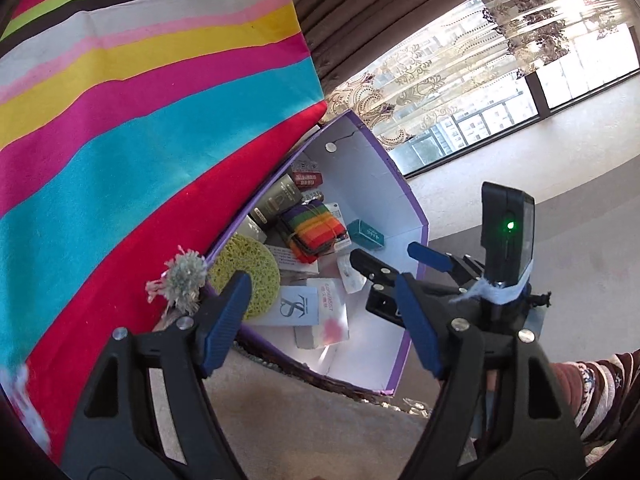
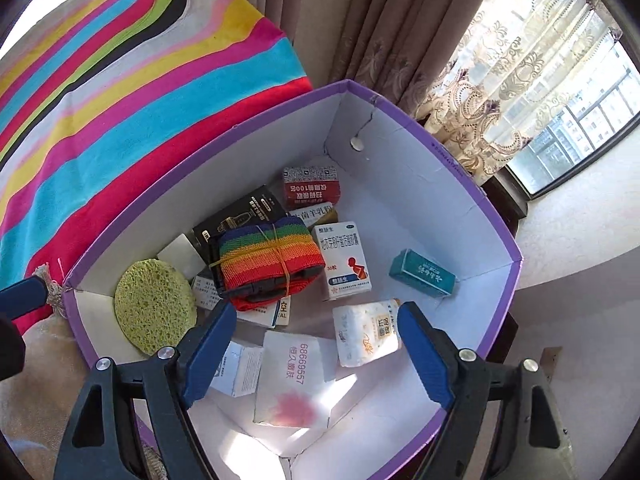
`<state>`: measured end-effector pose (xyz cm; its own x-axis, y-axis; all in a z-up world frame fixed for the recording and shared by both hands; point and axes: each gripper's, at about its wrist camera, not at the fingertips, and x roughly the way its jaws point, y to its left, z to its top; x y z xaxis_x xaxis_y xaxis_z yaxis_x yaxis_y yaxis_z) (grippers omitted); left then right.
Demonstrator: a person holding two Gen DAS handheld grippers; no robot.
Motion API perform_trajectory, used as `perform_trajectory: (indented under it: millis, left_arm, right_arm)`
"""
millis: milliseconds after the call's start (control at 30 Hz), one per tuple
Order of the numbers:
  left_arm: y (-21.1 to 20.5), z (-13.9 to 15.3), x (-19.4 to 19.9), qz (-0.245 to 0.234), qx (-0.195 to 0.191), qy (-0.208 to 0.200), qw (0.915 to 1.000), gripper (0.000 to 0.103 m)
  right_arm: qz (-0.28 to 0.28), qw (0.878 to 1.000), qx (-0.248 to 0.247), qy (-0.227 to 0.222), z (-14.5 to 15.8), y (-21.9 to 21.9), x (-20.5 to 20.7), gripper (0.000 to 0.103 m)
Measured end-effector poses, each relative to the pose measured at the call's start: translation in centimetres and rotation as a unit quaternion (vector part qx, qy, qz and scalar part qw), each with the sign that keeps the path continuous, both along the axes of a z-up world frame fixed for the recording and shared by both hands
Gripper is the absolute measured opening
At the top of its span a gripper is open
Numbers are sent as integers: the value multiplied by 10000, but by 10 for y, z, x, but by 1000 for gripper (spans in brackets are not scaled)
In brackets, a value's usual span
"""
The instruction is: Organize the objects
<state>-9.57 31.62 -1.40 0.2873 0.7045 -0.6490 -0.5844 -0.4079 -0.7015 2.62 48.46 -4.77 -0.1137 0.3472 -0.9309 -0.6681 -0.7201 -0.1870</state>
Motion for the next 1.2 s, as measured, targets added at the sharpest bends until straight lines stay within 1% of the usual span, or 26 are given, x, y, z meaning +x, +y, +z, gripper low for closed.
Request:
perform_trajectory:
  millis: [67, 133, 200, 300, 367, 400, 467, 500, 533, 567, 600, 667, 700, 733, 767, 833, 900, 933, 1033, 1100, 1133, 1200]
  left_arm:
    - [-12, 5, 4, 134, 76, -8, 9999, 77]
    - [-24, 9, 11, 271, 154, 112, 9995, 77]
    - [-35, 11, 17, 355, 251, 291, 9986, 77]
    - [-41, 12, 27, 481, 314, 529, 9969, 77]
    - [-40, 19, 40, 414, 290, 745, 9959, 77]
    - [-35, 26, 48, 323, 171, 960, 9947, 77]
    - [-25, 44, 65, 197, -147, 1276, 9915, 77]
    - [-22, 52, 73, 131, -236, 1281, 9914, 83]
    - [-17, 58, 81, 114, -249, 1247, 9918, 92]
    - [-11, 62, 87, 141, -262, 1277, 9914, 95]
    - [-4, 63, 92, 198, -364, 1336, 9902, 98]
    - [7, 58, 100, 343, -730, 1392, 9870, 98]
    - [11, 56, 104, 414, -849, 1404, 9856, 98]
    - [12, 53, 107, 444, -882, 1398, 9852, 98]
    - [12, 53, 109, 487, -872, 1374, 9855, 98]
    - [4, 54, 105, 637, -766, 1337, 9860, 98]
    - [-5, 64, 97, 791, -756, 1563, 9816, 98]
    - [-9, 69, 90, 862, -760, 1654, 9795, 98]
    - [-12, 84, 64, 928, -654, 1712, 9787, 100]
    - [-9, 94, 52, 921, -704, 1945, 9740, 102]
    - [-7, 99, 47, 946, -737, 2090, 9705, 102]
    - [-4, 109, 45, 975, -708, 2276, 9663, 103]
  right_arm:
    - [14, 10000, 46, 80, 13, -2, 4, 84]
    - [80, 9996, 223, 155, 21, -5, 7, 84]
    - [150, 9988, 283, 382, 25, -6, 13, 84]
    - [334, 9958, 265, 816, 19, -6, 22, 84]
    - [535, 9920, 176, 1132, 17, -5, 31, 84]
    - [653, 9901, 136, 1238, 17, -4, 37, 84]
    - [616, 9894, 31, 1316, 17, 3, 57, 84]
    - [569, 9897, -203, 1295, 15, 9, 65, 84]
    - [584, 9886, -394, 1333, 14, 15, 74, 84]
    - [590, 9875, -427, 1397, 14, 19, 83, 84]
    - [539, 9874, -394, 1432, 14, 25, 89, 84]
    - [446, 9855, -536, 1546, 14, 37, 101, 84]
    - [380, 9832, -586, 1686, 13, 42, 108, 84]
    - [266, 9825, -594, 1745, 12, 44, 115, 84]
    - [190, 9819, -632, 1777, 10, 45, 122, 84]
    - [263, 9814, -728, 1758, 5, 42, 128, 84]
    - [303, 9838, -698, 1626, -1, 39, 128, 84]
    - [241, 9838, -697, 1632, -2, 39, 129, 84]
    - [-76, 9840, -748, 1613, -4, 44, 128, 84]
    - [-175, 9845, -729, 1585, -3, 44, 126, 84]
    - [-177, 9857, -675, 1537, -1, 42, 125, 84]
    - [-137, 9886, -534, 1398, 0, 38, 124, 84]
